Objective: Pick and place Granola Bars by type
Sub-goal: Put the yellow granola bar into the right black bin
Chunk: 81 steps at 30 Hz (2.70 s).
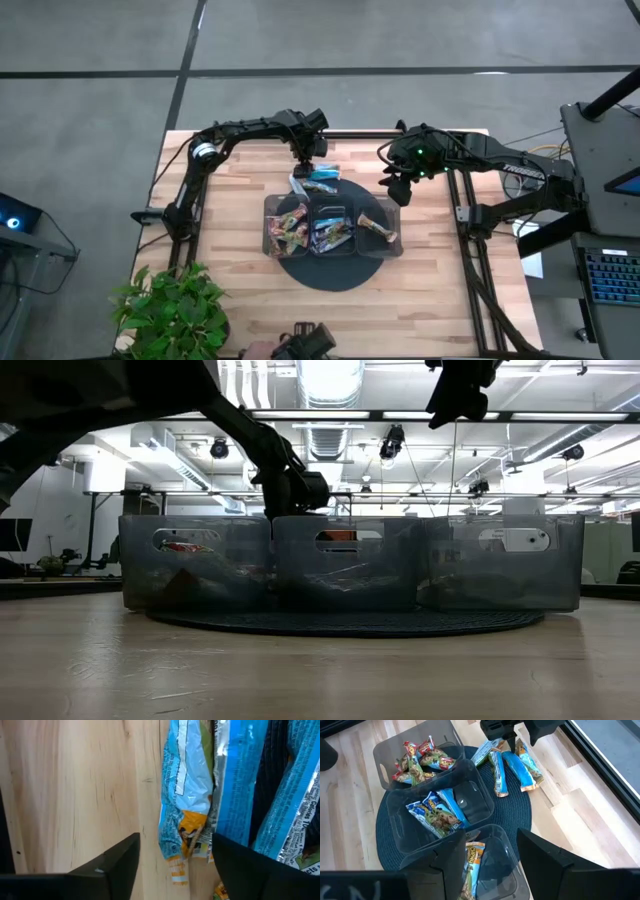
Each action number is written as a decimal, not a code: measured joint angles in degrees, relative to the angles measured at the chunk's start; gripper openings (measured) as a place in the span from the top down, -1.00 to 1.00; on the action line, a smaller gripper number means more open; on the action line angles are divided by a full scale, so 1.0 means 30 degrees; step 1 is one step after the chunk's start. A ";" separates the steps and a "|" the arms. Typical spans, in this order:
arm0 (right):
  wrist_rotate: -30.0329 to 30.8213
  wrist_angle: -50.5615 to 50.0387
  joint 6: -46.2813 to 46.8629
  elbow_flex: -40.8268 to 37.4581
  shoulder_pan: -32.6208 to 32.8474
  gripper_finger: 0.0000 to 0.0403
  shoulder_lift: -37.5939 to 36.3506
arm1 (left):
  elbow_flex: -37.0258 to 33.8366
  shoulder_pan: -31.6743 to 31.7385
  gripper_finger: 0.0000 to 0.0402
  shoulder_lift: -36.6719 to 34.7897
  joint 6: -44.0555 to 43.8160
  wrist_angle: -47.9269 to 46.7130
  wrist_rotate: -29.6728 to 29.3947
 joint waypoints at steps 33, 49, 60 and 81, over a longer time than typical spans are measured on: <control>-0.0015 0.0036 -0.0130 0.0002 0.0000 0.17 0.0000 | 0.1110 0.0022 0.93 0.0007 -0.0141 -0.1542 -0.0647; -0.0022 0.0464 -0.0953 0.0741 -0.0005 0.20 -0.0614 | 0.7635 -0.0404 0.93 -0.0036 -0.1922 -0.4745 0.3740; 0.0155 -0.1027 -0.1653 0.0860 -0.0007 0.91 -0.4396 | 0.9079 -0.2912 0.93 -0.0051 -0.2145 -0.4429 0.5586; 0.1202 -0.4597 -0.0152 0.0845 -0.0014 0.94 -0.7417 | 0.8854 -0.8119 0.93 -0.0076 -0.6112 0.0925 0.5739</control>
